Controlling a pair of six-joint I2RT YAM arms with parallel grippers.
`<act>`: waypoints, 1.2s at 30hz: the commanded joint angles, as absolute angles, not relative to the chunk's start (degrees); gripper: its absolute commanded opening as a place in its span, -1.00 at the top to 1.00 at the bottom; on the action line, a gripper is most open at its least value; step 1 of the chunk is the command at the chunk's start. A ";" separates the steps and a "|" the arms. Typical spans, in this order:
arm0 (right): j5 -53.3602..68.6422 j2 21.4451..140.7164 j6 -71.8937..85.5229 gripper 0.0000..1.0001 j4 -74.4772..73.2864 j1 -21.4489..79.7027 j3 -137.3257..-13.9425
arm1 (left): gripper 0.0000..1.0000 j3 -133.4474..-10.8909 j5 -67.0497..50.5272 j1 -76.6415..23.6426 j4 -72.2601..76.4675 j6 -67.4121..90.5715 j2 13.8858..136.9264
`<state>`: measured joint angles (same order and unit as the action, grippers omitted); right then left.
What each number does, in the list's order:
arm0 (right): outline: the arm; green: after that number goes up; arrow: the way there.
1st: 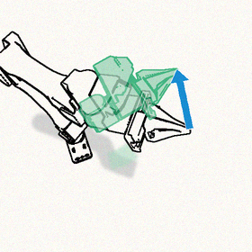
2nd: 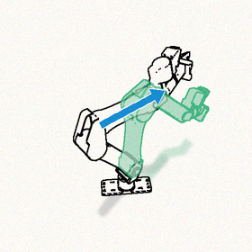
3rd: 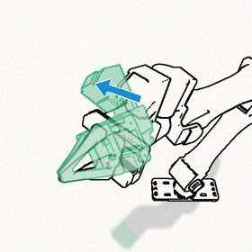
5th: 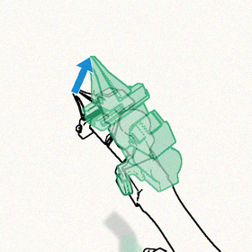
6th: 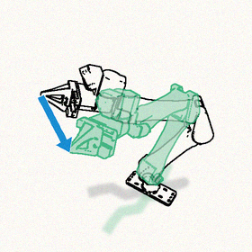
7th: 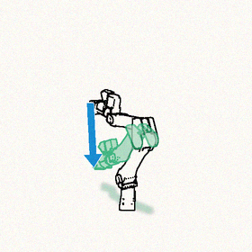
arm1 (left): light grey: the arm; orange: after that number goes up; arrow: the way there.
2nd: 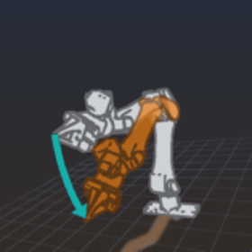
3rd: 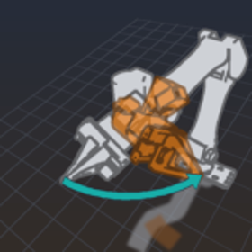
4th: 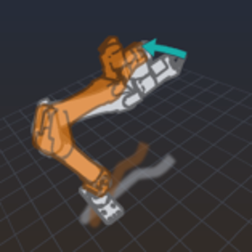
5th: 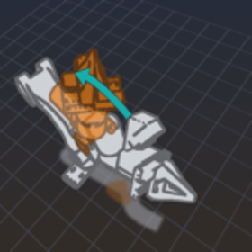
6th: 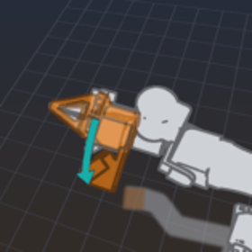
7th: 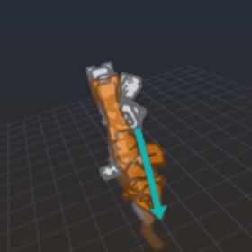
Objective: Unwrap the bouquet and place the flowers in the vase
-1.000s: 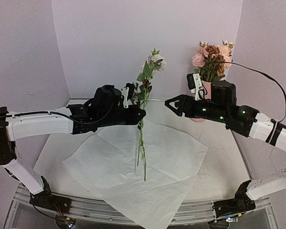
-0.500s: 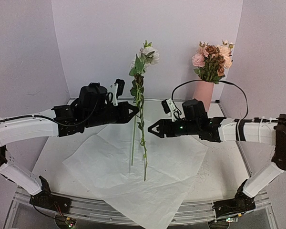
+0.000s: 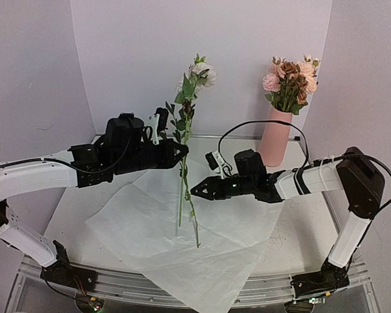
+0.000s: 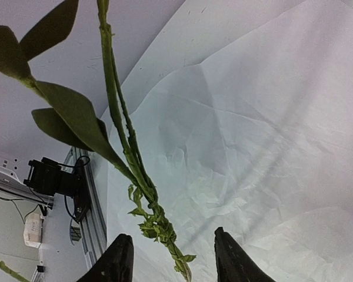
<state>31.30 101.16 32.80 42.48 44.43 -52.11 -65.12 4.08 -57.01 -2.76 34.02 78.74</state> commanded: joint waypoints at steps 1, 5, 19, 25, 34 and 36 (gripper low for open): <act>36.27 102.01 34.25 -0.17 48.96 45.02 -55.25 | 0.98 -65.15 4.12 -56.95 -0.24 33.09 76.55; 37.38 102.72 33.19 -0.39 49.23 45.79 -55.84 | 0.98 -65.32 4.07 -57.00 -0.25 32.97 76.56; 31.30 105.00 35.96 0.88 47.98 45.93 -56.31 | 0.97 -65.31 3.51 -56.96 -0.26 32.70 75.24; 26.46 107.51 37.28 1.00 42.04 45.96 -57.97 | 0.96 -66.35 5.53 -56.96 -2.20 31.16 71.44; 28.19 108.73 37.58 0.63 41.63 45.95 -58.49 | 0.87 -65.79 10.49 -56.96 -3.40 30.33 60.27; 28.82 108.38 37.43 0.18 41.37 45.92 -58.92 | 0.85 -64.87 11.74 -56.95 -3.43 30.49 59.28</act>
<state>27.58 108.66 37.81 41.51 45.78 -56.12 -65.12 7.80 -57.01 -4.45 31.44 62.22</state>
